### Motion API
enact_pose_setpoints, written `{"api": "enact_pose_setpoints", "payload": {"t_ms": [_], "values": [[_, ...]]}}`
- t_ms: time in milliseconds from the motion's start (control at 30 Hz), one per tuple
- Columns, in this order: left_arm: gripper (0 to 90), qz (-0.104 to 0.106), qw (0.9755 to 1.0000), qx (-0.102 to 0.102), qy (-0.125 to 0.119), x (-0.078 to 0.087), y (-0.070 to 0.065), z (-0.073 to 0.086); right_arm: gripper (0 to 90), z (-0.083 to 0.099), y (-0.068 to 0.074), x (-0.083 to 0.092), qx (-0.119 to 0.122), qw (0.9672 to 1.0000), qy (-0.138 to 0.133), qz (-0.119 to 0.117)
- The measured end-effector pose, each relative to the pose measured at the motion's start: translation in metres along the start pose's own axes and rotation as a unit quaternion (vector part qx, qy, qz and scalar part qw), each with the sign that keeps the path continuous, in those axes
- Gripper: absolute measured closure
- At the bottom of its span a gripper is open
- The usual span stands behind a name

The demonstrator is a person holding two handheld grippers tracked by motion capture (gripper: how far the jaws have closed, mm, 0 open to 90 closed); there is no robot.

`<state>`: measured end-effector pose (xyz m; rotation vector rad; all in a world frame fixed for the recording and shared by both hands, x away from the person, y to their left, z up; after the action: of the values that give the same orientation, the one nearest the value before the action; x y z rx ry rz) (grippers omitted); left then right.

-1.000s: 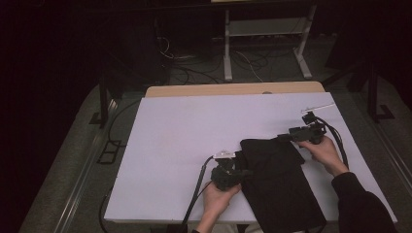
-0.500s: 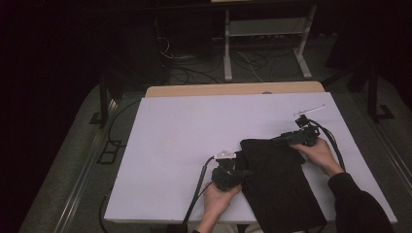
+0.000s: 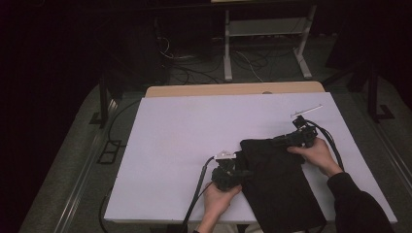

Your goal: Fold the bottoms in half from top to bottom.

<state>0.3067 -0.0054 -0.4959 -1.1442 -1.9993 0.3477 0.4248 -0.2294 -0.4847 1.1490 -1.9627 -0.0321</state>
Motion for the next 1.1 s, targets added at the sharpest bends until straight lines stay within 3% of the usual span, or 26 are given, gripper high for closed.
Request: {"api": "enact_pose_setpoints", "payload": {"t_ms": [167, 400, 533, 667, 967, 1100], "values": [[87.0, 0.0, 1.0, -0.002, -0.001, 0.001, 0.0, 0.0, 81.7, -0.001, 0.002, 0.002, -0.006, 0.9999, -0.008, -0.006], [86.9, 0.001, 1.0, 0.0, -0.004, 0.003, 0.0, 0.001, 83.6, -0.004, 0.01, 0.007, -0.027, 0.999, -0.031, -0.016], [86.8, 0.003, 1.0, 0.001, -0.004, 0.004, 0.0, 0.001, 83.8, -0.007, 0.02, 0.011, -0.046, 0.9966, -0.055, -0.039], [86.2, 0.002, 1.0, 0.001, -0.003, 0.004, 0.0, 0.002, 83.9, -0.008, 0.027, 0.014, -0.051, 0.9955, -0.065, -0.046], [69.5, -0.02, 0.9988, -0.038, -0.023, 0.008, -0.002, 0.0, 84.0, -0.003, 0.046, 0.026, -0.047, 0.9935, -0.087, -0.056], [61.5, -0.023, 0.9986, -0.037, -0.031, 0.011, -0.003, -0.002, 84.0, 0.0, 0.05, 0.032, -0.048, 0.9926, -0.096, -0.057]]}}
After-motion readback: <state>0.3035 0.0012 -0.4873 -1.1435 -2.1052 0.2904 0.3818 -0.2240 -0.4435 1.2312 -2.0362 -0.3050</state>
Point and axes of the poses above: each handheld gripper's, and its own axes: x roughly backward along the jaws, z roughly out of its underside, y roughly to its left, the point moved 5 cm from there along -x, roughly forward along the jaws, and after that the axes turned 6 degrees about x, right-handed, at the moved point
